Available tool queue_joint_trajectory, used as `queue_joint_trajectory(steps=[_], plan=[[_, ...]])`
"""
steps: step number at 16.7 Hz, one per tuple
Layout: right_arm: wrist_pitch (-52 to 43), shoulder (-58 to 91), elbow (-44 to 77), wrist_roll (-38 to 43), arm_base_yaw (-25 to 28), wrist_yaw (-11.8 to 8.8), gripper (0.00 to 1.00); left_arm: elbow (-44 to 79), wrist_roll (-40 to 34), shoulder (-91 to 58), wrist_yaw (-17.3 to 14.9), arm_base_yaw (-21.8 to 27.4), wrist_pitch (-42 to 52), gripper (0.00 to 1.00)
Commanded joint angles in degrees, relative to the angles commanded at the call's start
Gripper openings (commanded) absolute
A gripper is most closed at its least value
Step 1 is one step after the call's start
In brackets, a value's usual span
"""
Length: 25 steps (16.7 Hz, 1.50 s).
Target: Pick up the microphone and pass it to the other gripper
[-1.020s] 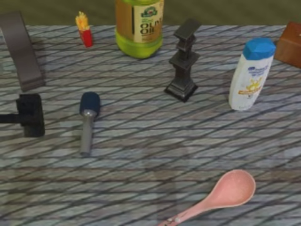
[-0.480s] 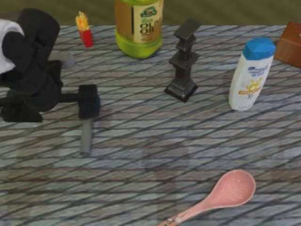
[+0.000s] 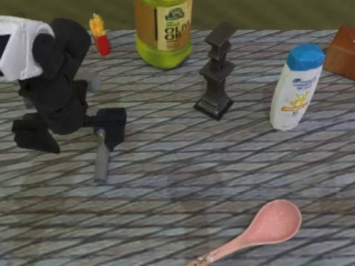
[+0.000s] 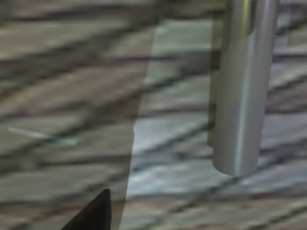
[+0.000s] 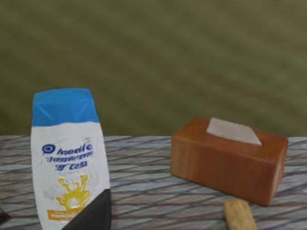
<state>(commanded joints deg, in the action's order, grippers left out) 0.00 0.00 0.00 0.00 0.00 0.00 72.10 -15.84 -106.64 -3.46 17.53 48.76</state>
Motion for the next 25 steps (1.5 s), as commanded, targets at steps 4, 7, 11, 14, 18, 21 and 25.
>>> queue_joint_trajectory(steps=[4,7,11,14,18,21,25], plan=[[0.0,0.0,0.0,0.0,0.0,0.0,1.00,-0.5,0.1,-0.6,0.0,-0.2,-1.0,1.00],[0.0,0.0,0.0,0.0,0.0,0.0,1.00,-2.3,-0.1,-4.5,0.0,0.2,-6.7,1.00],[0.0,0.0,0.0,0.0,0.0,0.0,1.00,-5.5,-0.6,-11.2,0.0,0.7,-17.2,1.00],[0.0,0.0,0.0,0.0,0.0,0.0,1.00,-6.5,-0.7,-13.3,0.0,0.9,-19.9,1.00],[0.0,0.0,0.0,0.0,0.0,0.0,1.00,-6.5,-0.7,-13.3,0.0,0.9,-19.9,0.92],[0.0,0.0,0.0,0.0,0.0,0.0,1.00,-6.5,-0.7,-13.3,0.0,0.9,-19.9,0.70],[0.0,0.0,0.0,0.0,0.0,0.0,1.00,-6.5,-0.7,-13.3,0.0,0.9,-19.9,0.40]])
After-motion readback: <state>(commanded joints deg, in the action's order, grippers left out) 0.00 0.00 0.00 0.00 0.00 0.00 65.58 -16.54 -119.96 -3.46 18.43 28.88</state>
